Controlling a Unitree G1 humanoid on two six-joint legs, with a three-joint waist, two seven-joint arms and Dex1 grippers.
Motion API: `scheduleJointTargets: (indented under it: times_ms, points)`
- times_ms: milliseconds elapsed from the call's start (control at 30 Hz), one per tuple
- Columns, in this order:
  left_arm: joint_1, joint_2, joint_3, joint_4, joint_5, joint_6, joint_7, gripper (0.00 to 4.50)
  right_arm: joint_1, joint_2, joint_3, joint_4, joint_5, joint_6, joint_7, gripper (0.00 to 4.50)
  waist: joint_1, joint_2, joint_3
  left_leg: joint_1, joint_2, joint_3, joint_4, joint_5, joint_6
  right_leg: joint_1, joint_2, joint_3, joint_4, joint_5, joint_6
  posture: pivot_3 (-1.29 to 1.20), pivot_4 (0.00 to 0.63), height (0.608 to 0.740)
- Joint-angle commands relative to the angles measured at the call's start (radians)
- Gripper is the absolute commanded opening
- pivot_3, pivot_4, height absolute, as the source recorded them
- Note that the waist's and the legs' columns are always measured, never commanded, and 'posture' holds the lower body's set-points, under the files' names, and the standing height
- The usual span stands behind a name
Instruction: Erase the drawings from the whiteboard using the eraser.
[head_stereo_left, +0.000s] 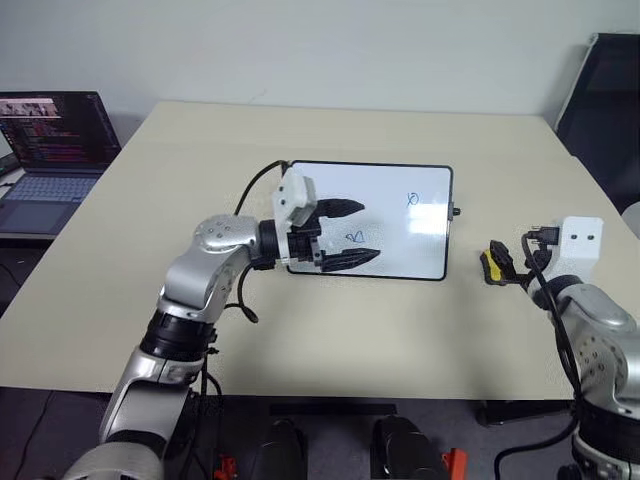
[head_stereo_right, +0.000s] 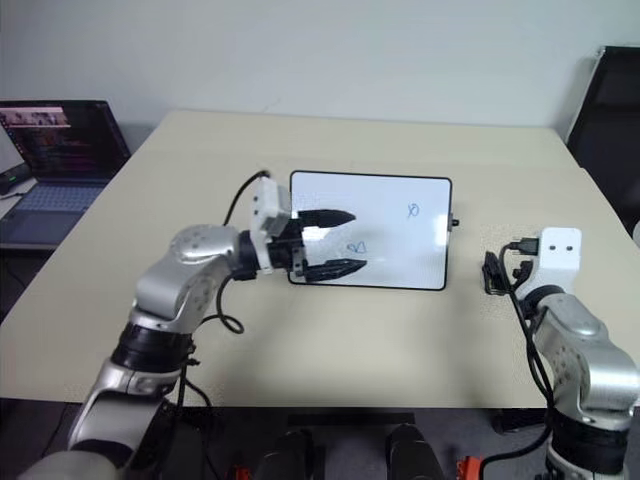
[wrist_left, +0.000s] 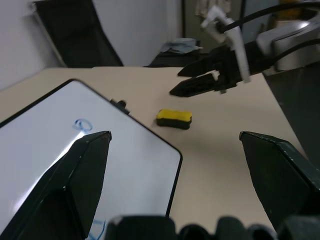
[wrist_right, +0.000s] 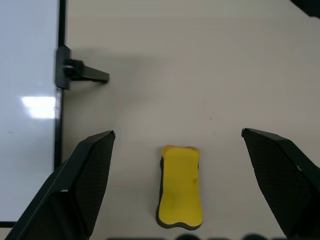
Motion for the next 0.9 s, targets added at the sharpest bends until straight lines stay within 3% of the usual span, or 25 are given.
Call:
scheduleJointTargets:
  times_ms: [33,867,900]
  points:
    - [-0.038,-0.016,-0.023,0.022,0.043,-0.07,-0.033,4.5,-0.035,-0.005,0.003,0.047,-0.015,-0.034,0.009,4.45,-0.001,0.0,0.0,0.0,0.0,0.0,0.0,0.0,0.0,0.0,0.0,0.0,0.0,0.0,0.0,0.0,0.15,0.74]
    - [-0.032,-0.015,-0.004,-0.018,0.054,-0.044,-0.038,4.5,-0.142,0.03,0.073,0.43,-0.142,-0.269,0.006,4.45,-0.004,0.001,0.001,0.0,0.0,-0.001,0.0,0.0,0.0,0.0,0.001,0.001,0.001,0.001,0.001,0.0,0.15,0.74]
    - [-0.034,-0.014,-0.003,-0.017,0.055,-0.042,-0.038,4.5,-0.143,0.03,0.071,0.435,-0.143,-0.271,0.004,4.28,-0.004,0.001,0.001,0.0,0.0,-0.001,0.0,0.0,0.0,0.0,0.001,0.001,0.001,0.001,0.001,0.0,0.15,0.74]
